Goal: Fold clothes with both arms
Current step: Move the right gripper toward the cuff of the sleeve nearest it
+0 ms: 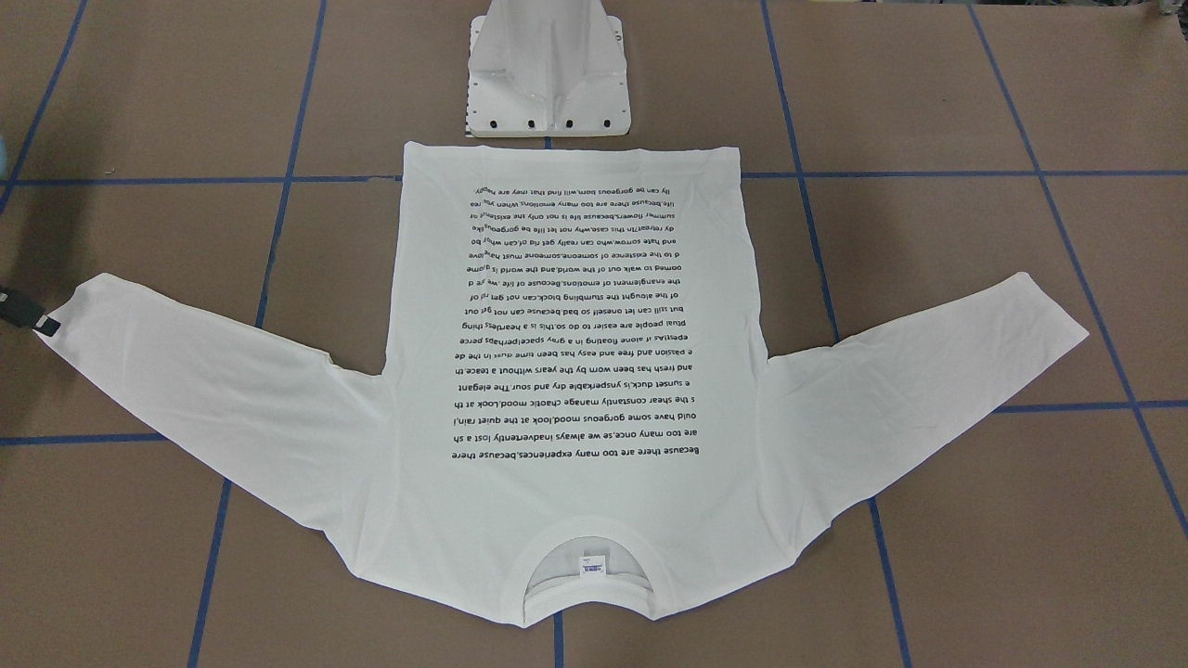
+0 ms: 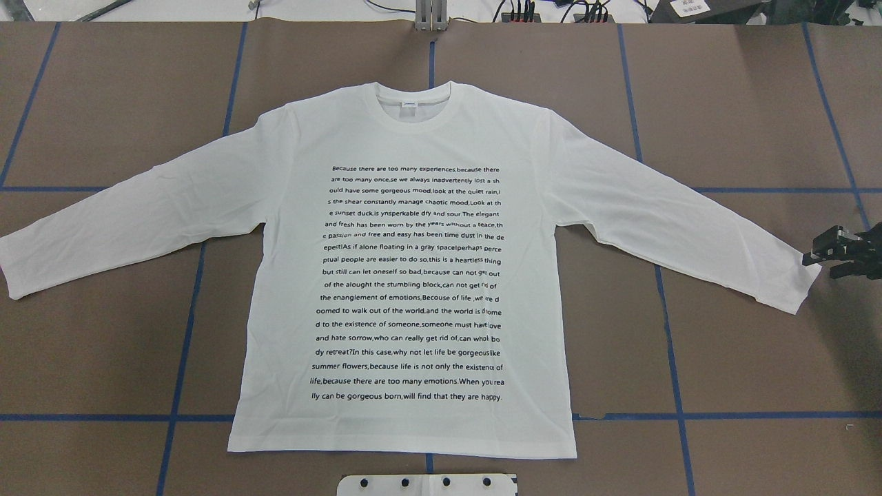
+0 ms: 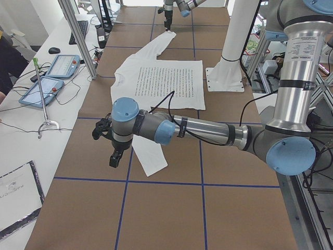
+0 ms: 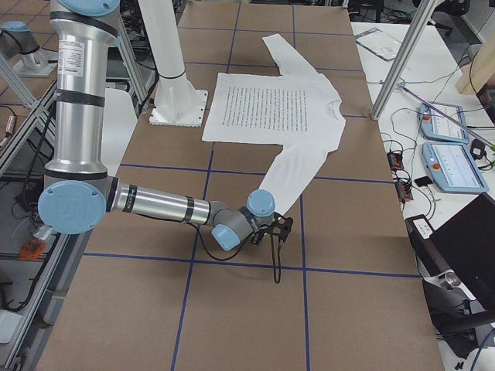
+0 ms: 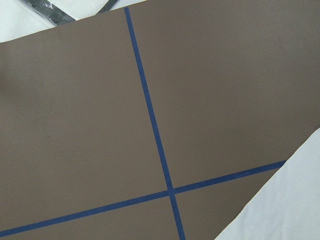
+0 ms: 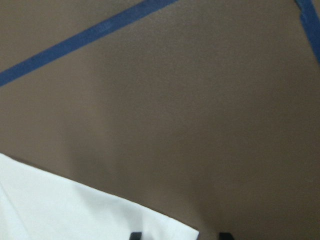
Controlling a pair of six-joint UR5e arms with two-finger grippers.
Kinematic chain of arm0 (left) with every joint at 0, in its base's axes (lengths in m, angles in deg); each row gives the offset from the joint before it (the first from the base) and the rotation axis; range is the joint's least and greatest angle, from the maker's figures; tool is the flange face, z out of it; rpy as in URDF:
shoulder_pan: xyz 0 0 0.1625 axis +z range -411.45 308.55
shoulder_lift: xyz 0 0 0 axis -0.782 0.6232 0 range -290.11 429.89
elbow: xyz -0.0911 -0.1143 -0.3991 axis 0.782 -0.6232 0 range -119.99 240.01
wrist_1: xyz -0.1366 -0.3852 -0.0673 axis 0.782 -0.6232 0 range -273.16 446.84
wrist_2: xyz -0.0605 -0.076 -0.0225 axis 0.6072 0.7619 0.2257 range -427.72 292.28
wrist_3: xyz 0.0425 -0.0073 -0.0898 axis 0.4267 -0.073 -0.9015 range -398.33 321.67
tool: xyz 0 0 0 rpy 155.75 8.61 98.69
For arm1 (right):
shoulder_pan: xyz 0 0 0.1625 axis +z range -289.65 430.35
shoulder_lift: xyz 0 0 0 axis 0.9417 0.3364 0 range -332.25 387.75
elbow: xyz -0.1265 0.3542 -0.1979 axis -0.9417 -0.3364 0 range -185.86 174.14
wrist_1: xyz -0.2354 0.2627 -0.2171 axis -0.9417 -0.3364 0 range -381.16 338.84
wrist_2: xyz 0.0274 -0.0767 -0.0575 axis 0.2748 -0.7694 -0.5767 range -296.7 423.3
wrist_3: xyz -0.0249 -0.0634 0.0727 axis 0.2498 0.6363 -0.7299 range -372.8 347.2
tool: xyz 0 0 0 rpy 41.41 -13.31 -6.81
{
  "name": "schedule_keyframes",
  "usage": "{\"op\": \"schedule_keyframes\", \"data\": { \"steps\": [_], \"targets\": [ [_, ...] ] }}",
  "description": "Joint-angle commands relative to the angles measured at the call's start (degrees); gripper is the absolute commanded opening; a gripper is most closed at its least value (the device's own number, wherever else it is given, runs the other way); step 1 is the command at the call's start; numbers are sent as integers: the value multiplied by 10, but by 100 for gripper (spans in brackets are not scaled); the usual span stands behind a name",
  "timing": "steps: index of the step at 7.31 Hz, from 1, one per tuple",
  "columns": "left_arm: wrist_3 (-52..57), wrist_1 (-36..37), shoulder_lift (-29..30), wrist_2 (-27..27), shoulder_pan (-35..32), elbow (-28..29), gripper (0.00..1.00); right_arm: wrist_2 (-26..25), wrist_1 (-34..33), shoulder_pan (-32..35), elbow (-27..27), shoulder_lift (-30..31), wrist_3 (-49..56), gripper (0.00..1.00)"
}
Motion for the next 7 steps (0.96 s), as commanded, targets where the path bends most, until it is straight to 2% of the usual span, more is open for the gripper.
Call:
{"op": "schedule_keyframes", "data": {
  "steps": [1, 2, 3, 4, 5, 6, 7],
  "targets": [
    [0, 0, 0, 0, 0, 0, 99, 5, 0, -1, 0, 0, 0, 59],
    [0, 0, 0, 0, 0, 1, 99, 7, 0, -1, 0, 0, 0, 59],
    [0, 0, 0, 0, 0, 1, 99, 7, 0, -1, 0, 0, -5, 54],
    [0, 0, 0, 0, 0, 1, 99, 7, 0, -3, 0, 0, -16, 42],
    [0, 1, 0, 0, 0, 1, 99, 7, 3, -6, 0, 0, -25, 25],
    [0, 1, 0, 0, 0, 1, 99, 7, 4, -8, 1, 0, -25, 0],
    [0, 1, 0, 0, 0, 1, 99, 7, 4, -11, 1, -1, -25, 0]
  ]
}}
